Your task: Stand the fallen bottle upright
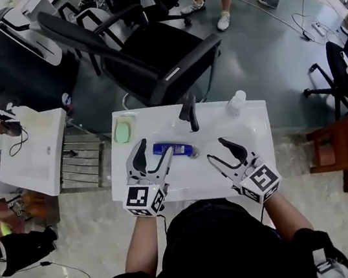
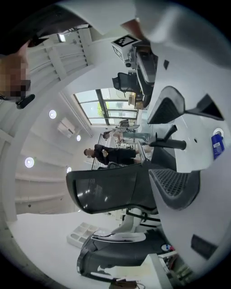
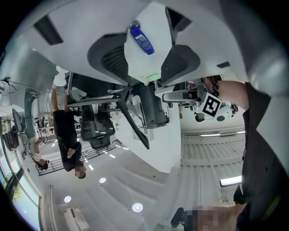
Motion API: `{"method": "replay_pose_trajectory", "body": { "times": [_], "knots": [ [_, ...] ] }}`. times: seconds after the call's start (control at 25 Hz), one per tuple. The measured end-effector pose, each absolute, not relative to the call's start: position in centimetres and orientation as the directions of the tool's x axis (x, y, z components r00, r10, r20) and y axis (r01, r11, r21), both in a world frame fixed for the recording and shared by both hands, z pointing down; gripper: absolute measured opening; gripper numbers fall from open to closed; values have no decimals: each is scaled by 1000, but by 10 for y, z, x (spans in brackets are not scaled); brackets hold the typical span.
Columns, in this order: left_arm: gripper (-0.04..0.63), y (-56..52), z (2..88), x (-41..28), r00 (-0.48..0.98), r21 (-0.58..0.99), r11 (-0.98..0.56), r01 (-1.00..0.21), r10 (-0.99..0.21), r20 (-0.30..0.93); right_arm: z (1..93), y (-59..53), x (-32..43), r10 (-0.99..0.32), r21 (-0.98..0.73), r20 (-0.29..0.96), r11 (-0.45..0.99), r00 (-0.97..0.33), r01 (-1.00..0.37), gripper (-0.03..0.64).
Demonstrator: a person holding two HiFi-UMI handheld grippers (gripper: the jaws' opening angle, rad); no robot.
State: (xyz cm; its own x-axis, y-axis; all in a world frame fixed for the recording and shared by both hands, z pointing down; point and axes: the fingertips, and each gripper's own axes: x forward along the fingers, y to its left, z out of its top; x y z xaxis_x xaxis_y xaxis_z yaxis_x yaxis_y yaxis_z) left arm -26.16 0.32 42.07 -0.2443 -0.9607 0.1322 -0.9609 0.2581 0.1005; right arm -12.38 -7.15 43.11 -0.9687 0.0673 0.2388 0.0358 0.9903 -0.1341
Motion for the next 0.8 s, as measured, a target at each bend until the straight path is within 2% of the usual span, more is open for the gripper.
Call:
{"method": "replay_pose_trajectory", "body": {
  "times": [0.16,0.4,0.64,0.8],
  "knots": [
    [314,37,430,-266,-272,101,288,-952,-950,152,443,-47,-142,126,-143,268,986,-955,90,238],
    [311,60,456,-262,-194,-24,194,-981,-947,254,451,-15,-161,164,-148,292,981,-942,125,238],
    [311,58,475,-253,-86,-111,51,-992,-939,332,451,-8,-156,112,-148,298,987,-948,70,238],
    [311,60,478,-249,-54,-85,27,-996,-941,333,457,-11,-145,63,-154,313,988,-948,15,238]
  ]
}}
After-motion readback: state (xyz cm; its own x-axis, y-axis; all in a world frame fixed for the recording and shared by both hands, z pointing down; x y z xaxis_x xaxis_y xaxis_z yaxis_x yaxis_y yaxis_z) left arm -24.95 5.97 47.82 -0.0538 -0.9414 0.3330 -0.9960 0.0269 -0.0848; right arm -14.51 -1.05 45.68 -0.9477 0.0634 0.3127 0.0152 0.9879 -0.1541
